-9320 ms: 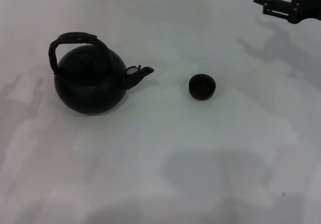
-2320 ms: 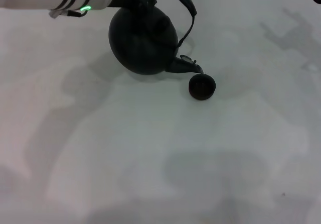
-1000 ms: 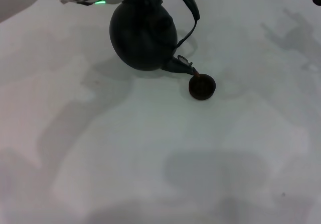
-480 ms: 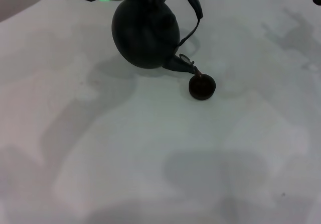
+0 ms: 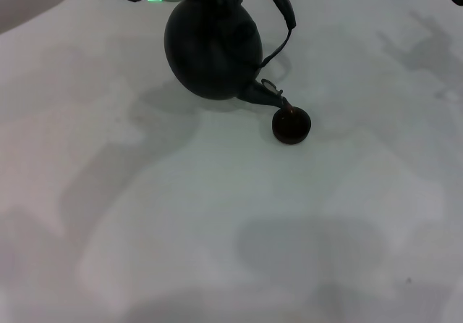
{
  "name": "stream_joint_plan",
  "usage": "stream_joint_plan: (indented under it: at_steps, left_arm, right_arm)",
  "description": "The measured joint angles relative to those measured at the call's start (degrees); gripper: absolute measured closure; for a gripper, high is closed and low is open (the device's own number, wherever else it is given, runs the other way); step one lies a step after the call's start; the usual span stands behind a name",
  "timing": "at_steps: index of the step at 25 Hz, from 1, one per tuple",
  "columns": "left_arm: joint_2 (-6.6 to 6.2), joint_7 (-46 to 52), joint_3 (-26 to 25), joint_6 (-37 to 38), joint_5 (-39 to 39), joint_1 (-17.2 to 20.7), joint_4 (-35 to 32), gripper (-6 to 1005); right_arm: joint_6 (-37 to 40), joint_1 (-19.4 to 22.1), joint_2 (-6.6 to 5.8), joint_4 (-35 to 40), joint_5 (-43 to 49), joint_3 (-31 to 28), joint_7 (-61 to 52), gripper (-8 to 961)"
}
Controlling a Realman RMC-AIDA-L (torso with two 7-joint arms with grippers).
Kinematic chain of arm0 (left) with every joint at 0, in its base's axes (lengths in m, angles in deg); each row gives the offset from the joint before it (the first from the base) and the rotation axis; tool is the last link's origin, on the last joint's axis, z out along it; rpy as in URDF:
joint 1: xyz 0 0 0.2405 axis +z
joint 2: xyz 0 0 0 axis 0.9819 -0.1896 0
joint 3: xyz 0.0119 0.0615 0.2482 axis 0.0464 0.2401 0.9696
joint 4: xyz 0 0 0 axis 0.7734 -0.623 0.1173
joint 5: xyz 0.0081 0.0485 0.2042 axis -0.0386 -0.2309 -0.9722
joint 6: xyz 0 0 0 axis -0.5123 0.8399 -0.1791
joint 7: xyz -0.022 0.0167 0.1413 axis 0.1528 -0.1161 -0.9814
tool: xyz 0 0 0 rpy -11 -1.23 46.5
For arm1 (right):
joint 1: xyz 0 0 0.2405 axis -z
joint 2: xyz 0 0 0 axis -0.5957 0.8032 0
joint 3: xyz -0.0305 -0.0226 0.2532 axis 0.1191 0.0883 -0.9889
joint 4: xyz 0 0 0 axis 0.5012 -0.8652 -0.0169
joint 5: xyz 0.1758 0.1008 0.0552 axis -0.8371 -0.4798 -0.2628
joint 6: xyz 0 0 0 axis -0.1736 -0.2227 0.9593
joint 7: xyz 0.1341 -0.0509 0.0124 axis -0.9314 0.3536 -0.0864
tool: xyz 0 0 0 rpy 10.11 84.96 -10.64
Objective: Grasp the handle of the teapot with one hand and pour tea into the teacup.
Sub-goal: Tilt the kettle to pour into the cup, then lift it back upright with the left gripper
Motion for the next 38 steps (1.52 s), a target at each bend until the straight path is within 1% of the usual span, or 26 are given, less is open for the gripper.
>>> stream_joint_plan:
  at_steps: [33,38]
  left_arm:
    - [0.0,0.0,0.6,0.6,-1.1,-1.1,1.0,869]
    - [0.1,0.0,0.6,0.6,-1.3,-1.8,1.7,869]
  right_arm:
    - [0.6,-0.2,0.08,0.1,0.0,0.0,0.5,99]
    - [0.7,-0.2,0.09,0.2,0.0,0.0,0.5,99]
